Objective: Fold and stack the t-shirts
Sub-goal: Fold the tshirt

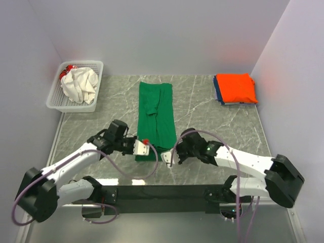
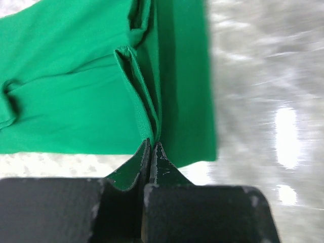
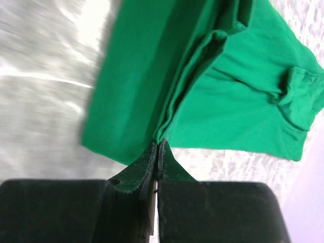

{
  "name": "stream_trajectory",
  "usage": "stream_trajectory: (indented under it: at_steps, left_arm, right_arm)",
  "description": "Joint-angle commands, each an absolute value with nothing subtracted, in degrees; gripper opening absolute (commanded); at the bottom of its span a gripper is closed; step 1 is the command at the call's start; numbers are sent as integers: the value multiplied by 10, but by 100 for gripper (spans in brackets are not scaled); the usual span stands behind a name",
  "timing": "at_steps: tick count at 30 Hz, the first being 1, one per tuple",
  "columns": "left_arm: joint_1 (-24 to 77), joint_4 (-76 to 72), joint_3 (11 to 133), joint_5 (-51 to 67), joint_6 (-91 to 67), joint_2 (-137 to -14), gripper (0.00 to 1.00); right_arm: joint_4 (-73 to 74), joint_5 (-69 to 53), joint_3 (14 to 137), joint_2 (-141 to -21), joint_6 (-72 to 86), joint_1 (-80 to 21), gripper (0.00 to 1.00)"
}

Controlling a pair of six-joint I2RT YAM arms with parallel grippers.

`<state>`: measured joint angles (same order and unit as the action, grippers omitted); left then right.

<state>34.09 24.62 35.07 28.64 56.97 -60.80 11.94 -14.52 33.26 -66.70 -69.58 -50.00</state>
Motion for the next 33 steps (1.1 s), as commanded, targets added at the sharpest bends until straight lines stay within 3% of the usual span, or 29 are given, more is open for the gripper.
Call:
stream_trajectory:
  at_steps: [1,14,27,29,30,31,33]
  left_arm:
    - [284,184,397,330,649,-653,1]
    - [185,128,534,391,752,-859,1]
    - [158,112,624,397,780,-980,1]
    - [158,108,625,391,781,-991,5]
    - [158,98,621,388,772,-993,9]
    - [156,77,620,380,765,-997,19]
    - [155,76,636,376,741,-1003,30]
  right_arm:
    - [73,-172,381,-709,-765,-463,0]
    - [40,-227,537,-918,-836,-354,0]
    - [25,-230,639,-1030,-849,-315,0]
    - [16,-224,643,-1046,-847,-314,0]
    - [11,-218,646,-1049,-847,-314,2]
    - [10,-213,646,-1051,-845,-316,14]
    - [1,-197,635,-1047,-825,-316,36]
